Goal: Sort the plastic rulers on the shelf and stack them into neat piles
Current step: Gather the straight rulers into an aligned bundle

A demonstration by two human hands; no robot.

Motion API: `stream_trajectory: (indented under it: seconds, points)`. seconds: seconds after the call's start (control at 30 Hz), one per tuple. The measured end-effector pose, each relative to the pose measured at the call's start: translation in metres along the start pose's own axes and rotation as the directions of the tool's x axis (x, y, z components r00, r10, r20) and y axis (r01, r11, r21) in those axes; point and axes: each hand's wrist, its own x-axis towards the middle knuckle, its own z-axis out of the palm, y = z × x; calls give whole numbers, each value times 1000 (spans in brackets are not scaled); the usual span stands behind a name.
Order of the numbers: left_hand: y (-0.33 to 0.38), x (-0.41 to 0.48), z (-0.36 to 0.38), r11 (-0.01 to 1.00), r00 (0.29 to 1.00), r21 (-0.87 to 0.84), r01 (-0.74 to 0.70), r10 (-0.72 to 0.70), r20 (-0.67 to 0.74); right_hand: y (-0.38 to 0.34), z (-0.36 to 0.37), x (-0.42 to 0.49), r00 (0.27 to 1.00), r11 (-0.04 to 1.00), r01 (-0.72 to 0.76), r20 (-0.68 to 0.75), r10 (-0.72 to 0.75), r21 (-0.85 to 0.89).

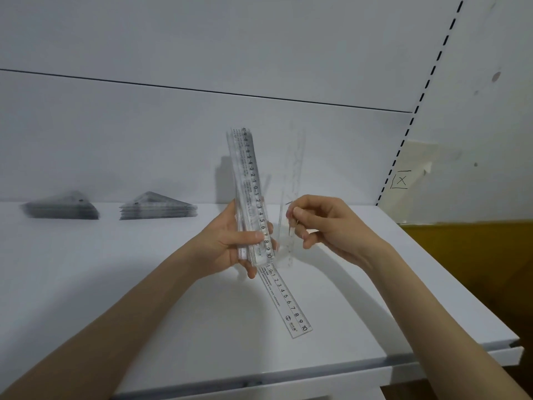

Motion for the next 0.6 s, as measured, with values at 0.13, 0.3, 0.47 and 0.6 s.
stream_trajectory:
  seconds: [0.13,0.3,0.47,0.6]
  points:
    - [0,-1,1,1000,995,18,20,-22,96,-5,6,9,999,972,12,-29,-19,-236]
    - [-1,0,0,1000,992,-24,14,-11,128,-7,17,18,997,987,27,-67,-38,-162]
    - [0,0,-1,1000,995,-21,-6,8,98,-11,28,22,991,980,41,-119,-65,-197]
    - [0,1,-3,1000,994,-13,-8,9,109,-12,31,23,989,958,46,-121,-84,-284]
